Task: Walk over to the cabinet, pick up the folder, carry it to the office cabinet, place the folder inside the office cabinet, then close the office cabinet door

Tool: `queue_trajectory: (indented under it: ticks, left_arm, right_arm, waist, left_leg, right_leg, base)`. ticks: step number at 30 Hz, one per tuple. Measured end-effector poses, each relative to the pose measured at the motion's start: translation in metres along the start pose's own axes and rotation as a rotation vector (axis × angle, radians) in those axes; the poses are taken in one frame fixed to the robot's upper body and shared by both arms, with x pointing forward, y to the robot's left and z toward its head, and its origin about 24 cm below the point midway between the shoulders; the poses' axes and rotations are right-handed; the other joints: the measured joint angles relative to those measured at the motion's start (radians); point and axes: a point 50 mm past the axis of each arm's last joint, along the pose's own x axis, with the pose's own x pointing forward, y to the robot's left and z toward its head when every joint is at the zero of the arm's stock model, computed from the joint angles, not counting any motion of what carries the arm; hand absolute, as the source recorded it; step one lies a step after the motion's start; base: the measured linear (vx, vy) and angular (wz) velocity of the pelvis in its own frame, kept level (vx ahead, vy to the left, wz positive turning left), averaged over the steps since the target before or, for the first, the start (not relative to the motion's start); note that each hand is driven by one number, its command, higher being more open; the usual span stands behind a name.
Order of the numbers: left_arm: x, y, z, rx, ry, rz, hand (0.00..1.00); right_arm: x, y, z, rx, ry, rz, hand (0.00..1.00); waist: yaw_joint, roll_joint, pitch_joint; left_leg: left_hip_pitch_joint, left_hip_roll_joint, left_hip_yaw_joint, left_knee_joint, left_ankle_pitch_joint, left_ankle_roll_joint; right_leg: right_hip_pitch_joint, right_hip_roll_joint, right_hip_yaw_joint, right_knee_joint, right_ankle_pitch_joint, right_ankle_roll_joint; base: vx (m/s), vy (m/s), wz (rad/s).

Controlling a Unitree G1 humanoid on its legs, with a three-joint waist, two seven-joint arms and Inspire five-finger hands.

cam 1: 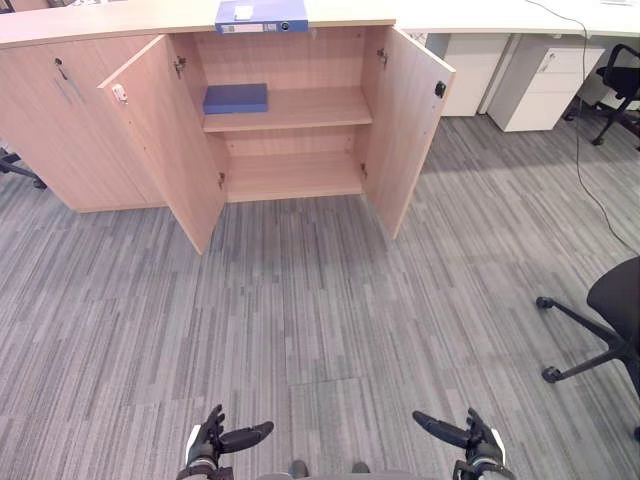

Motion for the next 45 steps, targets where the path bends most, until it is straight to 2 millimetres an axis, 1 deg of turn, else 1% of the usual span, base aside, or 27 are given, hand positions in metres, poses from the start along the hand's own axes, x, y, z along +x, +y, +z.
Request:
queue_trajectory:
  ticks: [5,9,12,18,20,21,23,24,25,26,28,30,31,32,33,34,35,36,37,38,39,40,41,42,43,44,45]
  left_arm:
    - [0.000,0.004,0.011,-0.020,-0.056,0.014,1.00]
    - [-0.002,0.006,0.011,-0.022,-0.065,0.016,1.00]
    - [-0.002,0.005,0.012,-0.025,-0.069,0.014,1.00]
    - [-0.004,-0.003,0.029,-0.074,-0.150,0.004,1.00]
    - [-0.005,-0.007,0.034,-0.100,-0.174,-0.002,1.00]
    - [-0.006,-0.008,0.037,-0.111,-0.190,-0.003,1.00]
    - [-0.006,-0.006,0.036,-0.113,-0.188,0.004,1.00]
    - [-0.007,-0.005,0.036,-0.116,-0.188,0.009,1.00]
    - [-0.006,-0.003,0.039,-0.105,-0.196,0.015,1.00]
    - [-0.006,-0.002,0.040,-0.097,-0.198,0.022,1.00]
    - [-0.004,-0.001,0.044,-0.095,-0.209,0.026,1.00]
    - [0.002,-0.007,0.062,-0.113,-0.256,0.019,1.00]
    - [0.005,-0.010,0.073,-0.113,-0.286,0.009,1.00]
    - [0.005,-0.011,0.077,-0.107,-0.298,0.005,1.00]
    - [0.006,-0.010,0.079,-0.102,-0.303,0.005,1.00]
    - [0.006,-0.011,0.077,-0.099,-0.296,0.001,1.00]
    - [0.008,-0.017,0.080,-0.103,-0.299,-0.016,1.00]
    - [0.009,-0.021,0.082,-0.099,-0.301,-0.030,1.00]
    - [0.008,-0.027,0.079,-0.111,-0.290,-0.045,1.00]
    - [0.008,-0.031,0.072,-0.122,-0.267,-0.048,1.00]
    - [0.007,-0.031,0.069,-0.125,-0.259,-0.049,1.00]
    - [0.006,-0.028,0.069,-0.129,-0.271,-0.042,1.00]
    - [0.007,-0.027,0.072,-0.134,-0.277,-0.034,1.00]
    - [0.007,-0.026,0.074,-0.137,-0.286,-0.031,1.00]
    - [0.007,-0.026,0.074,-0.136,-0.287,-0.034,1.00]
    - [0.007,-0.027,0.074,-0.134,-0.284,-0.038,1.00]
    - [0.007,-0.028,0.072,-0.129,-0.279,-0.048,1.00]
  right_arm:
    - [0.003,0.004,0.013,-0.058,-0.050,0.029,1.00]
    - [0.004,0.003,0.015,-0.065,-0.059,0.032,1.00]
    - [0.004,0.003,0.025,-0.066,-0.097,0.033,1.00]
    - [0.010,0.010,0.057,-0.099,-0.202,0.055,1.00]
    - [0.011,0.011,0.061,-0.098,-0.212,0.050,1.00]
    - [0.011,0.013,0.062,-0.103,-0.216,0.052,1.00]
    - [0.011,0.017,0.063,-0.115,-0.220,0.065,1.00]
    - [0.010,0.021,0.064,-0.124,-0.227,0.080,1.00]
    - [0.008,0.024,0.063,-0.135,-0.231,0.094,1.00]
    - [0.007,0.024,0.061,-0.137,-0.229,0.094,1.00]
    - [0.007,0.023,0.061,-0.137,-0.229,0.092,1.00]
    - [0.008,0.020,0.067,-0.155,-0.246,0.087,1.00]
    - [0.009,0.020,0.071,-0.175,-0.259,0.093,1.00]
    - [0.009,0.021,0.072,-0.179,-0.262,0.097,1.00]
    - [0.009,0.021,0.072,-0.182,-0.264,0.100,1.00]
    - [0.007,0.020,0.068,-0.184,-0.254,0.097,1.00]
    - [0.011,0.023,0.080,-0.179,-0.280,0.100,1.00]
    - [0.011,0.024,0.082,-0.174,-0.288,0.099,1.00]
    - [0.010,0.024,0.084,-0.175,-0.296,0.100,1.00]
    - [0.009,0.024,0.082,-0.181,-0.296,0.106,1.00]
    - [0.009,0.026,0.081,-0.187,-0.295,0.113,1.00]
    - [0.008,0.033,0.080,-0.181,-0.295,0.127,1.00]
    - [0.007,0.038,0.080,-0.170,-0.300,0.136,1.00]
    - [0.005,0.044,0.080,-0.153,-0.306,0.149,1.00]
    - [0.005,0.046,0.081,-0.146,-0.310,0.154,1.00]
    - [0.005,0.046,0.082,-0.145,-0.311,0.155,1.00]
    - [0.006,0.045,0.083,-0.146,-0.314,0.151,1.00]
  waist:
    - [-0.005,0.002,0.024]
    - [-0.007,0.003,0.025]
    - [-0.009,0.005,0.032]
    - [-0.003,0.023,0.063]
    - [0.000,0.032,0.068]
    - [0.003,0.030,0.070]
    - [0.005,0.031,0.074]
    - [0.002,0.033,0.081]
    - [-0.005,0.029,0.101]
    - [-0.009,0.032,0.107]
    - [-0.022,0.035,0.113]
    - [-0.035,0.067,0.158]
    - [-0.042,0.084,0.176]
    - [-0.047,0.081,0.178]
    - [-0.051,0.076,0.179]
    - [-0.064,0.074,0.177]
    - [-0.063,0.103,0.188]
    - [-0.069,0.098,0.188]
    - [-0.070,0.096,0.189]
    - [-0.074,0.092,0.193]
    - [-0.069,0.081,0.199]
    - [-0.050,0.084,0.203]
    - [-0.033,0.075,0.209]
    - [-0.015,0.052,0.219]
    - [-0.006,0.040,0.226]
    - [0.002,0.035,0.229]
    - [0.010,0.029,0.231]
  left_leg:
    - [0.017,0.001,-0.001,-0.005,-0.009,-0.014]
    - [0.017,0.001,-0.001,-0.008,-0.016,-0.025]
    - [0.009,0.001,0.003,0.007,-0.029,-0.034]
    - [-0.134,0.014,0.049,0.223,-0.156,-0.003]
    - [-0.171,0.017,0.051,0.282,-0.202,0.009]
    - [-0.186,0.013,0.058,0.326,-0.240,0.025]
    - [-0.176,0.009,0.064,0.341,-0.268,0.035]
    - [-0.150,0.004,0.060,0.339,-0.281,0.049]
    - [-0.107,-0.005,0.046,0.335,-0.294,0.066]
    - [-0.071,-0.008,0.033,0.328,-0.309,0.071]
    - [-0.023,-0.011,0.000,0.295,-0.316,0.071]
    - [0.059,0.030,-0.050,0.228,-0.316,0.070]
    - [0.093,0.061,-0.072,0.193,-0.311,0.052]
    - [0.107,0.068,-0.080,0.182,-0.310,0.028]
    - [0.139,0.080,-0.090,0.171,-0.320,-0.001]
    - [0.182,0.100,-0.104,0.174,-0.343,-0.042]
    - [0.168,0.140,-0.106,0.226,-0.321,-0.098]
    - [0.157,0.132,-0.109,0.263,-0.289,-0.145]
    - [0.132,0.133,-0.087,0.390,-0.194,-0.153]
    - [0.068,0.143,-0.059,0.601,-0.030,-0.155]
    - [0.018,0.164,-0.048,0.728,0.006,-0.159]
    - [-0.090,0.220,-0.004,0.971,-0.074,-0.121]
    - [-0.168,0.247,0.019,1.072,-0.123,-0.103]
    - [-0.269,0.261,0.058,1.090,-0.166,-0.072]
    - [-0.333,0.257,0.086,1.040,-0.188,-0.052]
    - [-0.365,0.250,0.107,0.973,-0.200,-0.048]
    - [-0.420,0.220,0.118,0.794,-0.202,-0.053]
  right_leg:
    - [0.021,-0.001,-0.010,-0.008,0.000,0.000]
    - [0.021,-0.001,-0.013,-0.011,0.000,0.001]
    - [0.021,-0.003,-0.012,-0.011,-0.002,0.003]
    - [-0.041,-0.009,0.001,0.013,-0.034,0.022]
    - [-0.089,-0.010,0.001,0.095,-0.083,0.032]
    - [-0.145,-0.018,0.003,0.220,-0.146,0.052]
    - [-0.206,-0.029,-0.010,0.374,-0.181,0.073]
    - [-0.291,-0.044,-0.042,0.580,-0.176,0.078]
    - [-0.352,-0.061,-0.073,0.712,-0.204,0.072]
    - [-0.387,-0.067,-0.094,0.732,-0.227,0.053]
    - [-0.439,-0.073,-0.124,0.704,-0.242,0.048]
    - [-0.508,-0.045,-0.180,0.565,-0.211,0.013]
    - [-0.546,-0.028,-0.208,0.423,-0.134,0.017]
    - [-0.557,-0.021,-0.211,0.341,-0.074,0.015]
    - [-0.566,-0.017,-0.204,0.242,0.042,0.004]
    - [-0.553,-0.015,-0.197,0.228,0.238,-0.041]
    - [-0.572,-0.009,-0.223,0.342,0.152,-0.082]
    - [-0.572,-0.018,-0.228,0.380,0.112,-0.073]
    - [-0.529,-0.025,-0.237,0.414,0.058,-0.077]
    - [-0.427,-0.021,-0.240,0.371,0.013,-0.074]
    - [-0.365,-0.012,-0.236,0.328,0.003,-0.076]
    - [-0.261,0.021,-0.227,0.252,-0.004,-0.086]
    - [-0.197,0.033,-0.222,0.204,-0.008,-0.093]
    - [-0.112,0.038,-0.212,0.136,-0.018,-0.094]
    - [-0.058,0.037,-0.205,0.094,-0.021,-0.091]
    - [-0.031,0.034,-0.198,0.071,-0.024,-0.086]
    - [0.015,0.025,-0.182,0.041,-0.041,-0.074]
  base:
    - [0.08,0.003,0.03]
    - [0.04,-0.006,0.02]
    - [0.00,0.000,0.00]
    - [-0.03,0.010,-0.17]
    - [0.02,0.064,-0.06]
    - [0.06,0.074,-0.10]
    - [0.10,0.081,-0.17]
    - [0.21,0.099,0.02]
    - [0.33,0.106,0.22]
    - [0.33,0.070,0.35]
    - [0.43,0.023,0.52]
    - [0.62,-0.060,0.80]
    - [0.55,-0.094,0.69]
    - [0.47,-0.093,0.71]
    - [0.56,-0.138,0.70]
    - [0.72,-0.195,0.56]
    - [0.84,-0.250,0.49]
    - [0.80,-0.260,0.29]
    - [0.80,-0.289,0.38]
    - [0.68,-0.239,0.24]
    - [0.65,-0.203,0.03]
    - [0.58,-0.146,-0.18]
    - [0.66,-0.150,-0.24]
    - [0.52,-0.109,-0.13]
    - [0.42,-0.067,-0.10]
    - [0.42,-0.026,-0.19]
    - [0.53,0.011,-0.31]
